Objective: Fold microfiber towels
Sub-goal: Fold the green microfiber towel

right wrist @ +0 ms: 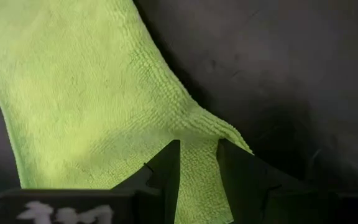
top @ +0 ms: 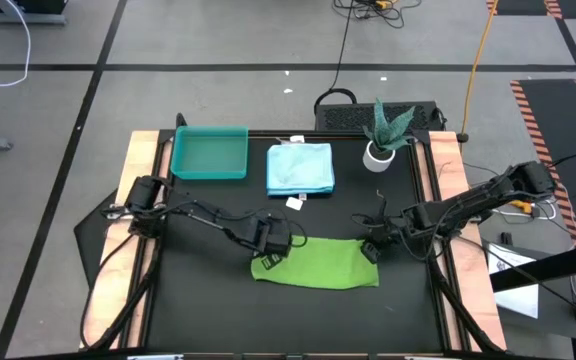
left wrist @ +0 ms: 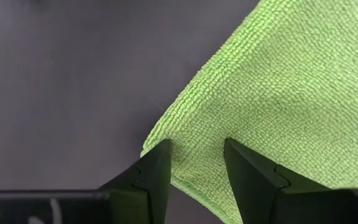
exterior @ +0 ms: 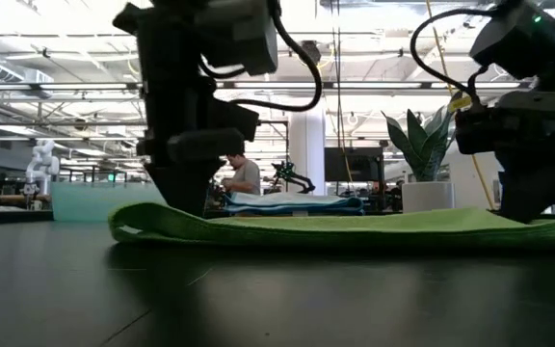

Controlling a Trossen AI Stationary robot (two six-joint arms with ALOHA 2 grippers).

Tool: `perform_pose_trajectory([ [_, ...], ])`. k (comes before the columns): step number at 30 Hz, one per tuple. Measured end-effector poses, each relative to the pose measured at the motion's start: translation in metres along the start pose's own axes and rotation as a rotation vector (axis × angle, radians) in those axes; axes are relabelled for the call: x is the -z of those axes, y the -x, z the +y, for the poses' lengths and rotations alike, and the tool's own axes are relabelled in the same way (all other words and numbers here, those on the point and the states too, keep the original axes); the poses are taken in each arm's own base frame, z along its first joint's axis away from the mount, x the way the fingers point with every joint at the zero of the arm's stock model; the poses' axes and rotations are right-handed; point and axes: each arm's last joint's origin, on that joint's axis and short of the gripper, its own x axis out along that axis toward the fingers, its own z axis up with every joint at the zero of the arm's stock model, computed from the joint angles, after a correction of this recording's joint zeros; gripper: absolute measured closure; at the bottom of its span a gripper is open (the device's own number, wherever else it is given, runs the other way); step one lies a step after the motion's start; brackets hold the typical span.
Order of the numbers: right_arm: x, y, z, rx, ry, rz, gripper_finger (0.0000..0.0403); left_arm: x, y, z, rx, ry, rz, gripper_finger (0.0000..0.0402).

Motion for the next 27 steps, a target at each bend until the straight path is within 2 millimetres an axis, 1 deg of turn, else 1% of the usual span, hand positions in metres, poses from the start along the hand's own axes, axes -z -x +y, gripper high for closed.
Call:
perform_pose_trajectory([
  [4,-0.002,0.0,-0.001,-0.028,0.0,0.03,0.0301,-0.006,0.0,0.007,0.005,0.016,0.008,0.025],
  [9,-0.002,0.0,-0.005,-0.006,0.015,0.052,0.0301,-0.005,0.005,0.01,0.001,0.001,0.013,0.025],
  [19,-0.009,0.001,-0.017,0.06,-0.009,0.048,0.0301,0.005,0.008,-0.001,0.042,0.01,0.043,0.025],
  [22,-0.013,0.003,-0.015,0.063,-0.015,0.04,0.0301,0.008,0.015,-0.003,0.053,0.006,0.031,0.025],
  [24,-0.017,0.006,-0.011,0.049,-0.007,0.023,0.0304,0.009,0.022,-0.002,0.049,0.014,0.013,0.025],
  [27,-0.026,0.018,-0.001,0.018,0.004,0.002,0.0313,0.009,0.035,0.003,0.043,0.031,-0.032,0.025],
])
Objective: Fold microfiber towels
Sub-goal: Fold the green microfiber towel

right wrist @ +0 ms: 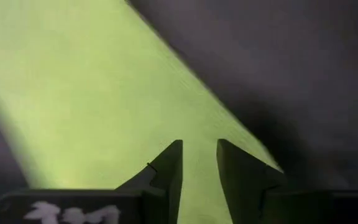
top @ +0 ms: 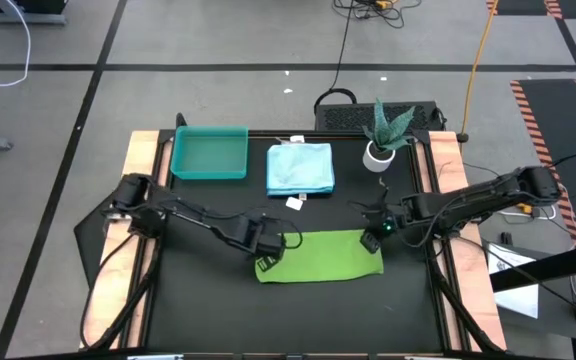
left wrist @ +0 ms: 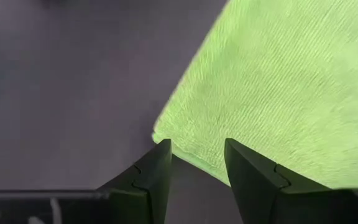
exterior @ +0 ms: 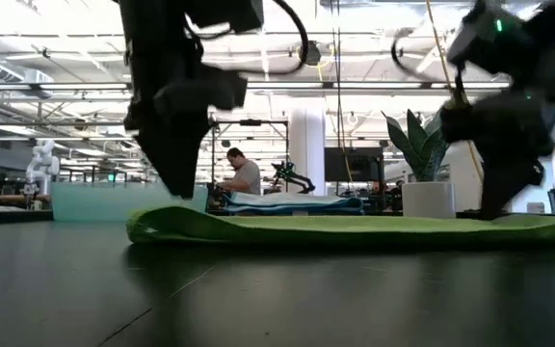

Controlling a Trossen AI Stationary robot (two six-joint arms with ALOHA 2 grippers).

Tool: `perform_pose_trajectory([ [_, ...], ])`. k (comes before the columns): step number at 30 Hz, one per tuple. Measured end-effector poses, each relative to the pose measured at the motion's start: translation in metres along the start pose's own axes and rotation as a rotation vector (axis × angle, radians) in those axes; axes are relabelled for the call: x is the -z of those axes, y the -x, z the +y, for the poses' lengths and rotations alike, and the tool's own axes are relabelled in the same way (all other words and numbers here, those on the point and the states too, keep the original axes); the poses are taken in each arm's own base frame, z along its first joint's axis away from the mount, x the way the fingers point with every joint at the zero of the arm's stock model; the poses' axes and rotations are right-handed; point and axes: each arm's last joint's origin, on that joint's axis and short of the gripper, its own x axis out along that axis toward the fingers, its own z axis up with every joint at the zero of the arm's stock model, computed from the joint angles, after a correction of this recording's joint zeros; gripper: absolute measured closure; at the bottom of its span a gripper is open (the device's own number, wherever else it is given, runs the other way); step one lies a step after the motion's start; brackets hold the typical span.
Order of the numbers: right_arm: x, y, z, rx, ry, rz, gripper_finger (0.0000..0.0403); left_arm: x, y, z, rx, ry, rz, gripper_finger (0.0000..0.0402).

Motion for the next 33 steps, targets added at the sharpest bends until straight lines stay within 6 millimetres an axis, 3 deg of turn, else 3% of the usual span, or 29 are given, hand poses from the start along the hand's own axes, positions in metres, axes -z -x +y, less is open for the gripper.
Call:
perform_pose_trajectory([
  [7,-0.012,0.036,0.027,-0.228,-0.067,0.022,0.0333,-0.005,0.036,0.012,0.013,0.022,-0.152,0.025],
  [10,-0.008,0.044,0.031,-0.286,-0.125,0.058,0.0338,-0.008,0.046,0.017,0.015,0.002,-0.197,0.025],
  [20,0.022,0.054,0.045,-0.302,-0.365,0.225,0.0348,-0.02,0.045,0.028,0.009,-0.041,-0.215,0.025],
  [26,0.046,0.05,0.039,-0.129,-0.456,0.239,0.0348,-0.03,0.044,0.031,0.026,-0.066,-0.253,0.025],
  [33,0.061,0.043,0.036,-0.099,-0.509,0.253,0.0348,-0.036,0.042,0.037,0.016,-0.094,-0.257,0.025],
])
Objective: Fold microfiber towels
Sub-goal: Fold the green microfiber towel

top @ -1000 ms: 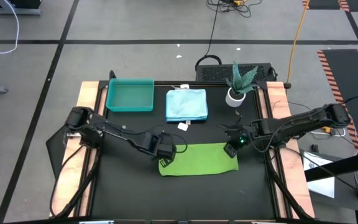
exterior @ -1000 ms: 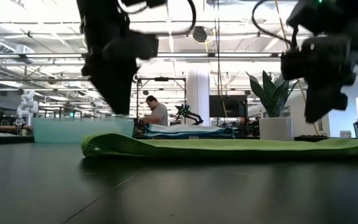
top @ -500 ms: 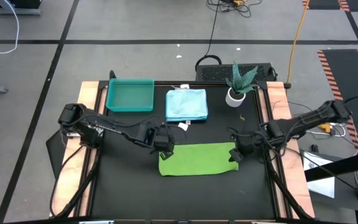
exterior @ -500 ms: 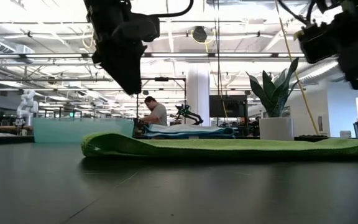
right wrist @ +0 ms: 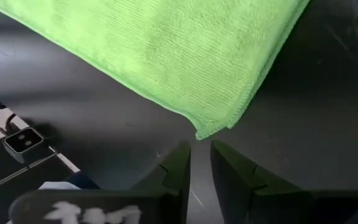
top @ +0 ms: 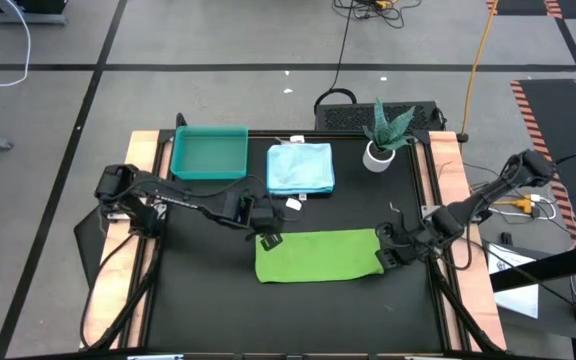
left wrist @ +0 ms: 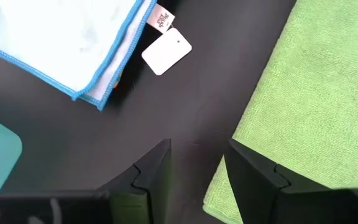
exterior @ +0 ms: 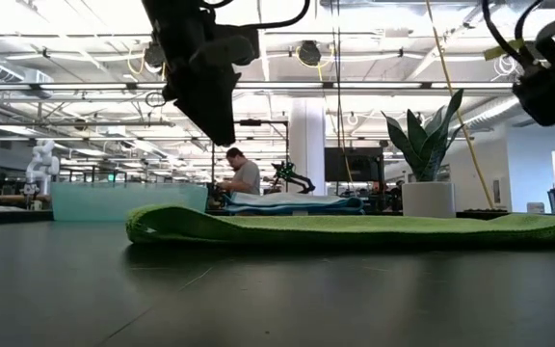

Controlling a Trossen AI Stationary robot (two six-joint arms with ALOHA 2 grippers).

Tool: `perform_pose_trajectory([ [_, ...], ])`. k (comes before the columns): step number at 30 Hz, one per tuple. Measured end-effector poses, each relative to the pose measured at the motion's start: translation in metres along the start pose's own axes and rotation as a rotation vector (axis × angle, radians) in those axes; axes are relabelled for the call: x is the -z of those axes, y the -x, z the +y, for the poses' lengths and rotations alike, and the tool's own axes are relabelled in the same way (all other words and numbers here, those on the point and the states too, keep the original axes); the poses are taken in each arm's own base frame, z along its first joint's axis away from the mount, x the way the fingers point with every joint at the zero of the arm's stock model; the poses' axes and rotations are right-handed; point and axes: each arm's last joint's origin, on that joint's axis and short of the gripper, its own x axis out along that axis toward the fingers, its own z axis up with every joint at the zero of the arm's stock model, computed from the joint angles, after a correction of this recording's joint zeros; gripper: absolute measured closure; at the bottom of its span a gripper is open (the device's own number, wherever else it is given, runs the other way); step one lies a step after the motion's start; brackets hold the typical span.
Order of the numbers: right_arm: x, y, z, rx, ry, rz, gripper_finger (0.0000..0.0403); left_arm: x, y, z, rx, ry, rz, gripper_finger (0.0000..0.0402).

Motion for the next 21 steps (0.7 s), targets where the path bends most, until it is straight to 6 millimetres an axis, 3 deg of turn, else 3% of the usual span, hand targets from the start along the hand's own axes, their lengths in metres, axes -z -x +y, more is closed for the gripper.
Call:
perform_pose_trajectory([
  [9,-0.002,-0.026,-0.016,-0.121,-0.035,0.028,0.0348,-0.002,-0.001,0.002,0.0,-0.002,0.0,0.025],
  [12,-0.004,-0.029,-0.014,-0.213,-0.007,-0.037,0.0348,-0.003,-0.001,0.002,0.005,-0.009,-0.008,0.025],
  [17,-0.008,-0.023,0.006,-0.55,0.07,-0.215,0.0348,-0.004,-0.001,0.002,0.007,-0.004,-0.02,0.025],
  [21,-0.012,-0.004,0.023,-0.891,0.188,-0.448,0.0348,-0.005,-0.002,0.004,0.003,0.014,-0.02,0.025],
])
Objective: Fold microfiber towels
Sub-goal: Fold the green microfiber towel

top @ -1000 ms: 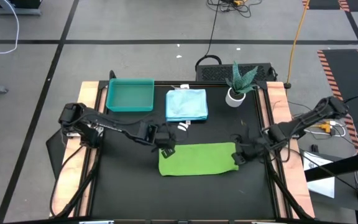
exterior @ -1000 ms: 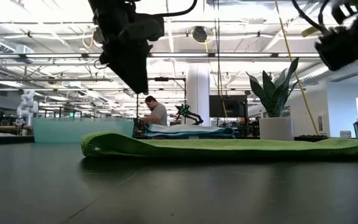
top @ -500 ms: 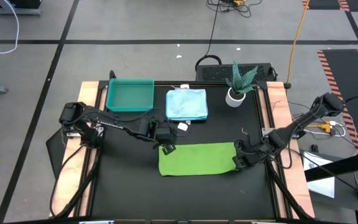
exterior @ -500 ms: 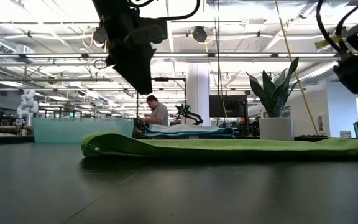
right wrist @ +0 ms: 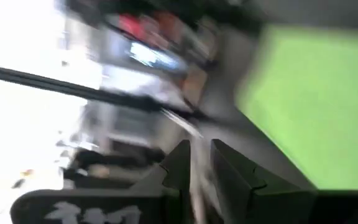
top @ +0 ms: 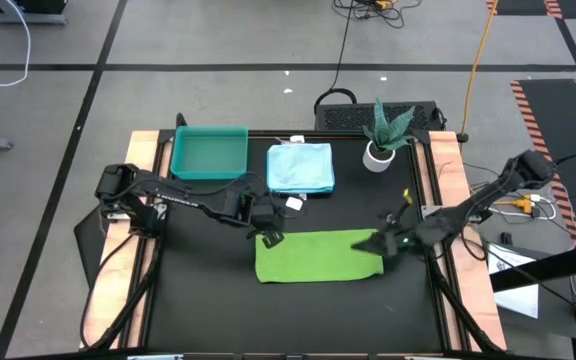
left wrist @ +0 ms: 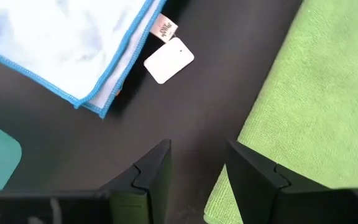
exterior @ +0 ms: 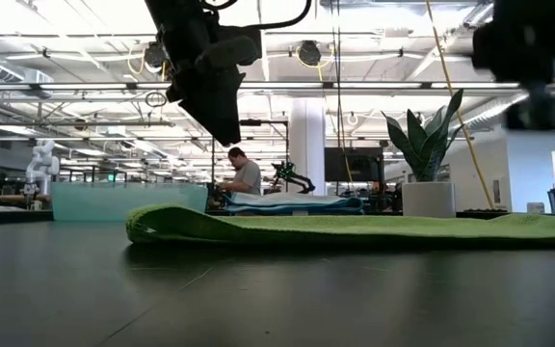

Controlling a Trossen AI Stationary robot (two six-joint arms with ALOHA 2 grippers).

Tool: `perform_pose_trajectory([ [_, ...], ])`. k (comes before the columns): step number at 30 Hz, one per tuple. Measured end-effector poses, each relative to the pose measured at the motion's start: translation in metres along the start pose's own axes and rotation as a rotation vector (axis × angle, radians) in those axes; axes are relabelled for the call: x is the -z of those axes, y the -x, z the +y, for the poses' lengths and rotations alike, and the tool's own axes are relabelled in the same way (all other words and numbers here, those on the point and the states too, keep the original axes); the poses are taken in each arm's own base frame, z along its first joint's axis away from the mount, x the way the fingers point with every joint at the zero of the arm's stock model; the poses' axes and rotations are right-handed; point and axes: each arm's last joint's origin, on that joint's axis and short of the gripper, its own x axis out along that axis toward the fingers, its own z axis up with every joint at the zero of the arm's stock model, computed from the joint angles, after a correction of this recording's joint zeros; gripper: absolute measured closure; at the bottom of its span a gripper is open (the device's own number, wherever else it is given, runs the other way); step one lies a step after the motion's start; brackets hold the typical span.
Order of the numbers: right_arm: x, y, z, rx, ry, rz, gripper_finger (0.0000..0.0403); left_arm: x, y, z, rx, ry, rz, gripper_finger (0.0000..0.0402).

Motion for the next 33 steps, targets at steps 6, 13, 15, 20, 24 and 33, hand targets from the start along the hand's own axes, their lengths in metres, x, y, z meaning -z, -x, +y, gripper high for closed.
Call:
perform_pose_trajectory([
  [6,-0.019,0.01,0.023,-0.309,0.333,-0.278,0.0348,-0.002,-0.002,0.004,-0.01,0.049,-0.001,0.025],
  [13,-0.034,0.01,0.026,-0.372,0.445,-0.319,0.0346,-0.003,-0.002,0.005,-0.012,0.06,-0.001,0.025],
  [15,-0.037,0.008,0.023,-0.354,0.406,-0.292,0.0338,-0.003,-0.002,0.005,-0.012,0.061,-0.001,0.025],
  [20,-0.044,0.002,0.016,-0.311,0.279,-0.123,0.0309,-0.003,-0.002,0.005,-0.012,0.084,-0.001,0.025],
  [24,-0.051,-0.003,0.022,-0.254,0.229,-0.048,0.0302,-0.002,-0.002,0.005,-0.013,0.082,0.002,0.025],
  [33,-0.064,-0.008,0.072,0.331,0.34,0.179,0.034,-0.002,-0.002,0.005,-0.014,0.079,0.004,0.025],
])
